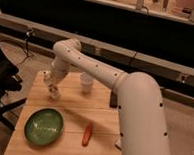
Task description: Knock the bottle over
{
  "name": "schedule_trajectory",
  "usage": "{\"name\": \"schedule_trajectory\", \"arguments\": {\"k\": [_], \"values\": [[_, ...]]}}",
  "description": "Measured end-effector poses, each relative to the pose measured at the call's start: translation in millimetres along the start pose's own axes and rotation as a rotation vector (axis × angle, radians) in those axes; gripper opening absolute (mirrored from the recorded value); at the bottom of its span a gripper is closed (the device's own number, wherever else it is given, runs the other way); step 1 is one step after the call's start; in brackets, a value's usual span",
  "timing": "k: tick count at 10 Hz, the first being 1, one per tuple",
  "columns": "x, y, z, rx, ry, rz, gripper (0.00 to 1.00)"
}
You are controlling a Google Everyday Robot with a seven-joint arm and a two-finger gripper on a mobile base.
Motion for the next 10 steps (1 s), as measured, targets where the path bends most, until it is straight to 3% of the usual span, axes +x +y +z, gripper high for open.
{"name": "schedule_trajectory", "arguments": {"k": [4, 6, 10], "values": [[-5.8, -47.2, 20.5, 0.019, -0.034, -0.065, 0.04], [-11.0, -46.0, 22.8, 0.01, -0.026, -0.049, 0.0], [4.8, -18.1, 10.0, 0.006, -0.023, -0.054, 0.0]]}}
